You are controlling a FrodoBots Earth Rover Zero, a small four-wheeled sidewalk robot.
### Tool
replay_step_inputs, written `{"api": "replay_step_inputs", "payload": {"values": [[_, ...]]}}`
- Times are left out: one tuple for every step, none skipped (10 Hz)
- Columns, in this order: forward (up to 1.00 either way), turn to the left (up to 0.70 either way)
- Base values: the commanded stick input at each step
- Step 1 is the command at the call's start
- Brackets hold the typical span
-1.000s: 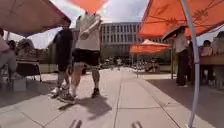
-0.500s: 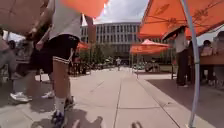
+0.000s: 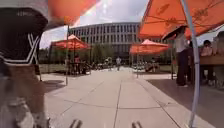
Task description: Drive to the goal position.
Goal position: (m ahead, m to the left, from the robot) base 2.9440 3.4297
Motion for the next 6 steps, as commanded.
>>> {"api": "replay_step_inputs", "payload": {"values": [[0.4,-0.08],[0.79,-0.32],[0.85,-0.35],[0.85,-0.35],[0.85,-0.35],[0.85,-0.13]]}}
